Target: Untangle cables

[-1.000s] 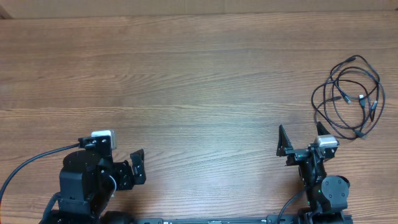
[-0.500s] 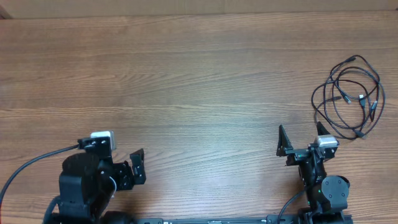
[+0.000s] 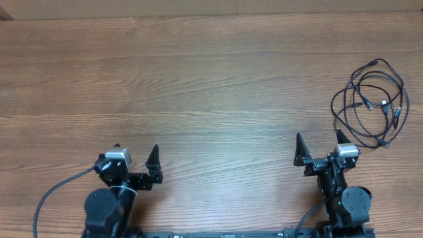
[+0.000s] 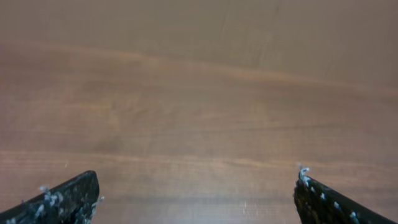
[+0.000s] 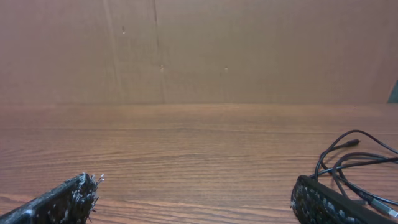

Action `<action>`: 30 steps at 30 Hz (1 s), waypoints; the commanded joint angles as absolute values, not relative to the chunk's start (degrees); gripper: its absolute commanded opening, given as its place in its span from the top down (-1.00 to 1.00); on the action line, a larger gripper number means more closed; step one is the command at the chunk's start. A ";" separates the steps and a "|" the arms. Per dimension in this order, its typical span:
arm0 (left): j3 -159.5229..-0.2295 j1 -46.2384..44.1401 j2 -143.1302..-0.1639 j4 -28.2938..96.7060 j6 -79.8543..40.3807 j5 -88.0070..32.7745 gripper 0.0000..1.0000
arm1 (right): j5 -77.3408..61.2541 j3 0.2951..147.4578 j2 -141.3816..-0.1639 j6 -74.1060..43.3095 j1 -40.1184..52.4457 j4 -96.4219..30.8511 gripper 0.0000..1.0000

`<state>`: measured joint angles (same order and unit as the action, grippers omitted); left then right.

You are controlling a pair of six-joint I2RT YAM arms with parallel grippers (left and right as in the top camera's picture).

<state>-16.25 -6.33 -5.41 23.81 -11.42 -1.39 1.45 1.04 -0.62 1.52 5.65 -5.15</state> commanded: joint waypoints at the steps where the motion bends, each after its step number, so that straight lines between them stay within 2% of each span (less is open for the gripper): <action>1: -10.83 -5.96 -1.65 17.08 -10.26 0.05 -0.99 | 1.21 0.47 -0.16 1.61 5.39 -4.82 -1.00; 9: -0.16 -5.87 -0.19 -8.14 -2.87 2.26 -0.99 | 1.21 0.47 -0.16 1.61 5.39 -4.82 -1.00; 14: -0.27 -5.63 -0.19 -6.04 3.09 1.76 -0.99 | 1.21 0.47 -0.16 1.58 5.39 -4.82 -1.00; 20: -0.25 -5.63 -0.19 4.58 3.70 -0.95 -0.99 | 1.21 0.47 -0.16 1.61 5.39 -4.82 -1.00; 30: -0.27 -5.63 -0.21 4.45 5.58 -1.08 -0.99 | 1.21 0.47 -0.16 1.61 5.39 -4.82 -1.00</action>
<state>-0.51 -6.22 -0.84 4.43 4.05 -0.30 1.45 1.04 -0.62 1.52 5.65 -5.15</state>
